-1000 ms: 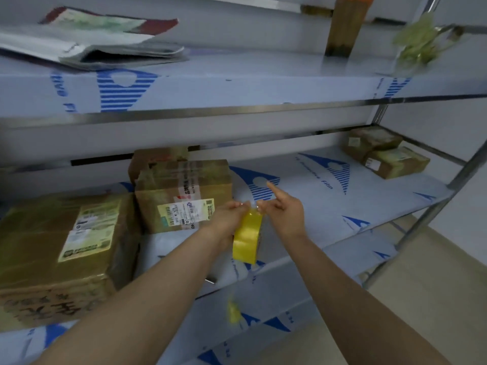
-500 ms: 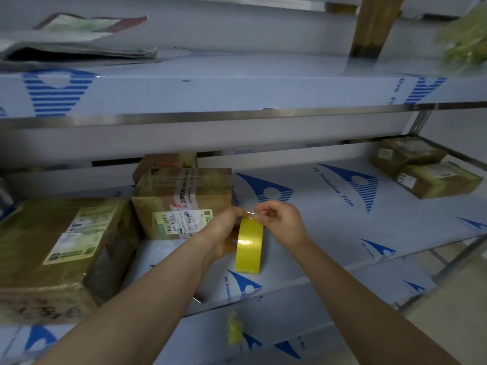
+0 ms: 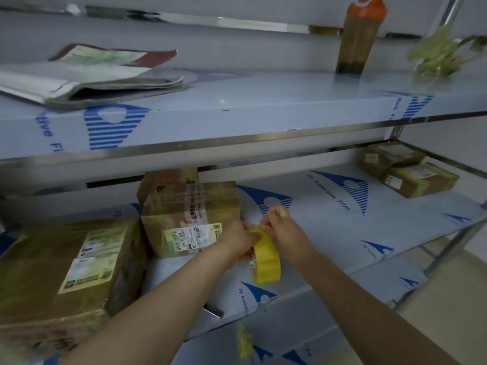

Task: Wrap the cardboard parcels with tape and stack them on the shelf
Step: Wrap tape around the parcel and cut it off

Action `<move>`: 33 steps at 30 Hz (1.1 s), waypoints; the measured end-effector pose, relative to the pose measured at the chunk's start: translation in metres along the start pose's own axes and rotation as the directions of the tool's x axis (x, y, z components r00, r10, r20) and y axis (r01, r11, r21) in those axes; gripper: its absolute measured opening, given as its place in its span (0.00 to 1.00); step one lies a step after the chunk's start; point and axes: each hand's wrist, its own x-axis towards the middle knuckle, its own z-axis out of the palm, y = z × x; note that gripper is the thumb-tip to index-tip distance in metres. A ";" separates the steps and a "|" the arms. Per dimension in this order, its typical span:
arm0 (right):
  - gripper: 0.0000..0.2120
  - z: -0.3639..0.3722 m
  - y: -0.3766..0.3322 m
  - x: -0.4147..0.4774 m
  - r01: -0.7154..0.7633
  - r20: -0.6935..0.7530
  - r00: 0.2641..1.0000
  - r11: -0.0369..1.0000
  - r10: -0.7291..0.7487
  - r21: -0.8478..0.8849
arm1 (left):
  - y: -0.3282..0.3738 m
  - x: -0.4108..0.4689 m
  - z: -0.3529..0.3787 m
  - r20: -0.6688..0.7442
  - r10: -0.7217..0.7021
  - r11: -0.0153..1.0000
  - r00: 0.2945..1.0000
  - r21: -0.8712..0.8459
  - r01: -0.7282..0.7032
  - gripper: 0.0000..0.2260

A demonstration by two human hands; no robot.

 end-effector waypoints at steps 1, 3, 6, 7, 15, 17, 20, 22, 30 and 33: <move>0.10 0.000 0.001 -0.001 0.008 -0.006 1.000 1.000 -0.008 -0.005 | 0.001 0.000 -0.003 -0.040 0.037 0.977 0.999 0.210 -0.028 0.22; 0.09 0.001 0.003 -0.003 0.020 -0.019 1.000 0.998 -0.021 -0.053 | 0.001 0.000 -0.007 -0.125 0.186 0.837 0.975 0.540 -0.090 0.31; 0.10 0.004 0.007 -0.004 0.074 -0.032 0.996 0.993 -0.077 -0.096 | -0.002 0.000 -0.007 -0.154 0.419 0.735 0.895 0.636 -0.235 0.22; 0.10 0.005 0.008 -0.004 0.070 -0.043 0.996 0.995 -0.074 -0.073 | -0.003 0.002 -0.007 -0.133 0.467 0.729 0.874 0.617 -0.296 0.18; 0.03 0.003 0.014 -0.001 0.005 -0.179 0.983 0.980 0.031 0.197 | -0.004 0.000 -0.003 -0.026 0.517 0.662 0.855 0.645 -0.381 0.12; 0.04 0.004 0.016 0.000 0.020 -0.194 0.981 0.979 0.020 0.202 | -0.006 0.000 -0.003 -0.048 0.518 0.663 0.854 0.653 -0.366 0.12; 0.04 0.007 0.017 0.004 0.010 -0.224 0.974 0.973 0.042 0.229 | -0.009 0.002 -0.001 -0.117 0.511 0.736 0.852 0.571 -0.363 0.10; 0.04 0.009 0.017 0.004 -0.052 -0.244 0.960 0.944 0.137 0.325 | -0.010 0.003 0.002 -0.169 0.486 0.795 0.858 0.493 -0.353 0.08; 0.02 0.009 0.010 0.001 -0.309 0.017 0.893 0.585 0.450 0.750 | -0.007 0.009 0.008 -0.301 0.344 0.901 0.890 0.373 -0.222 0.11; 0.29 0.009 0.005 -0.005 -0.501 0.271 0.844 0.499 0.462 0.707 | -0.010 0.013 0.010 -0.353 0.248 0.951 0.902 0.265 -0.158 0.10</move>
